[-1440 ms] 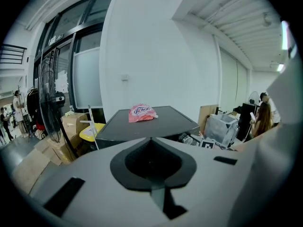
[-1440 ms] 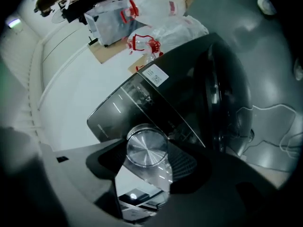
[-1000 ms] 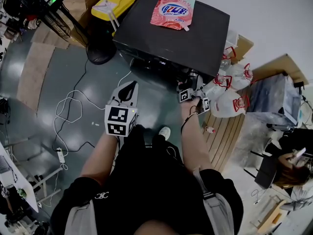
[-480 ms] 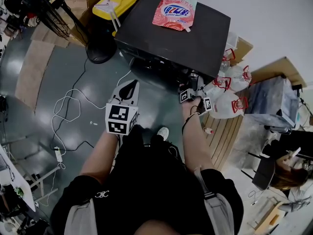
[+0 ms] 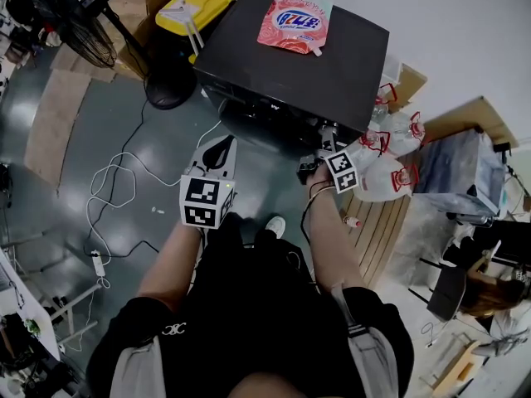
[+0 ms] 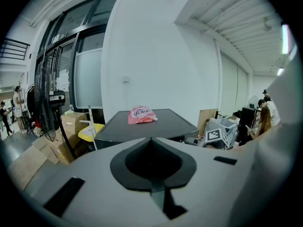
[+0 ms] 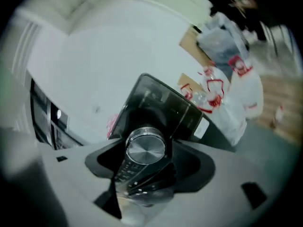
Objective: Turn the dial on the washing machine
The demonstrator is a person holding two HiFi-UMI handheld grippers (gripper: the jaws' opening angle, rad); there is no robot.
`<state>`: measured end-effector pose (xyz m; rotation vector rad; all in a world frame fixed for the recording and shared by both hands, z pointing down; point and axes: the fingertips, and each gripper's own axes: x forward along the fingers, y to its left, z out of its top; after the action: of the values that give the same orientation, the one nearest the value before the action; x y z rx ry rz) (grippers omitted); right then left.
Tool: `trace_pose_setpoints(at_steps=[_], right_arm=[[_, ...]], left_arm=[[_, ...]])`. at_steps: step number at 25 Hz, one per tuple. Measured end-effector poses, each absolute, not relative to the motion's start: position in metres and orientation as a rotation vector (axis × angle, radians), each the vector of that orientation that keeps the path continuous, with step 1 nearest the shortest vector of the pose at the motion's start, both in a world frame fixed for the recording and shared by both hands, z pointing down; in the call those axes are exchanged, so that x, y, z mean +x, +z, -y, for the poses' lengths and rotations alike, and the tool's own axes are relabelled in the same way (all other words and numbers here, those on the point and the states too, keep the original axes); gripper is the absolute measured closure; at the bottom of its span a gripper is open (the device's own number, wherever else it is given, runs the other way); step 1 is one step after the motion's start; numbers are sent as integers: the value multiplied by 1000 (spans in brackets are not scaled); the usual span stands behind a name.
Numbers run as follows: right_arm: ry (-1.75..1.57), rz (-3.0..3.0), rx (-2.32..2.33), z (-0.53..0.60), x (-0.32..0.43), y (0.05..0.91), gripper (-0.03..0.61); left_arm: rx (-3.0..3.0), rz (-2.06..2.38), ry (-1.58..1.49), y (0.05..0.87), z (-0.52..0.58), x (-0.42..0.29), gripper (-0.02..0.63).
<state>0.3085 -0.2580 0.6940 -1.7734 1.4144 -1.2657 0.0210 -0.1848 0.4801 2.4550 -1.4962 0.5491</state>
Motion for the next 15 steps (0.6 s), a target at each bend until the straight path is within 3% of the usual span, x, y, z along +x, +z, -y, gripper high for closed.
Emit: trace_pose_setpoints(at_steps=[8, 15], right_arm=[[-958, -2032, -2265, 267, 293, 685, 281], [-1010, -2013, -2285, 267, 298, 692, 304]], left_arm=[[2439, 1503, 550, 483, 183, 15, 618], [2433, 1513, 545, 484, 183, 11, 618]])
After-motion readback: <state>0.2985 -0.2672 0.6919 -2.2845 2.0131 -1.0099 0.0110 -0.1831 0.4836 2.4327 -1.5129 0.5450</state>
